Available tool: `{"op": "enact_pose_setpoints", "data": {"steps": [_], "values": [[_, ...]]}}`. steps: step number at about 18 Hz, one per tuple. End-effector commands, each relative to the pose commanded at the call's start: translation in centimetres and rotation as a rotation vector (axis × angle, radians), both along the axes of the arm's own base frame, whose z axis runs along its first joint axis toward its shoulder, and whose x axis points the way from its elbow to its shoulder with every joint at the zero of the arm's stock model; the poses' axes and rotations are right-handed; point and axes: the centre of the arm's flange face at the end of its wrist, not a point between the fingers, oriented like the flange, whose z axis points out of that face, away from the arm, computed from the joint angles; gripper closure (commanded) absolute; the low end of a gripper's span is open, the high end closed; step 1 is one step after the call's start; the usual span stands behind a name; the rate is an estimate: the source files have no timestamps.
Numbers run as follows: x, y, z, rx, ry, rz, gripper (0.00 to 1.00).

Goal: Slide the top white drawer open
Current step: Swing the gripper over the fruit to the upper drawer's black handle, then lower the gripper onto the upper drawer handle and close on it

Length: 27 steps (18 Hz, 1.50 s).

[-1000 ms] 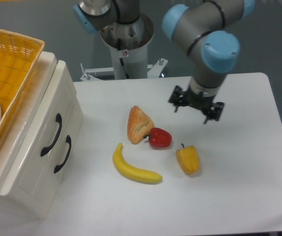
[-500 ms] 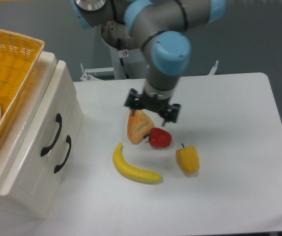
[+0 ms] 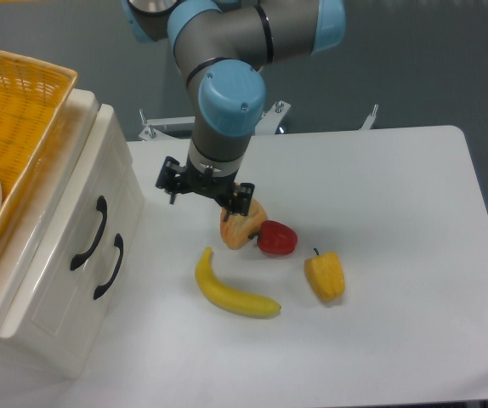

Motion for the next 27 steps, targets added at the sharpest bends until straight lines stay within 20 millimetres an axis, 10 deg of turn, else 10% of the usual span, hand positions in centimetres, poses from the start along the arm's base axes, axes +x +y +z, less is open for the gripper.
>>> {"op": "enact_pose_setpoints", "data": {"steps": [9,27], "values": [[3.6,2.8,0.4,0.045,-0.036,-0.009,0.00],[4.4,5.9,-1.5,0.081,-0.054,-0.043,0.00]]}}
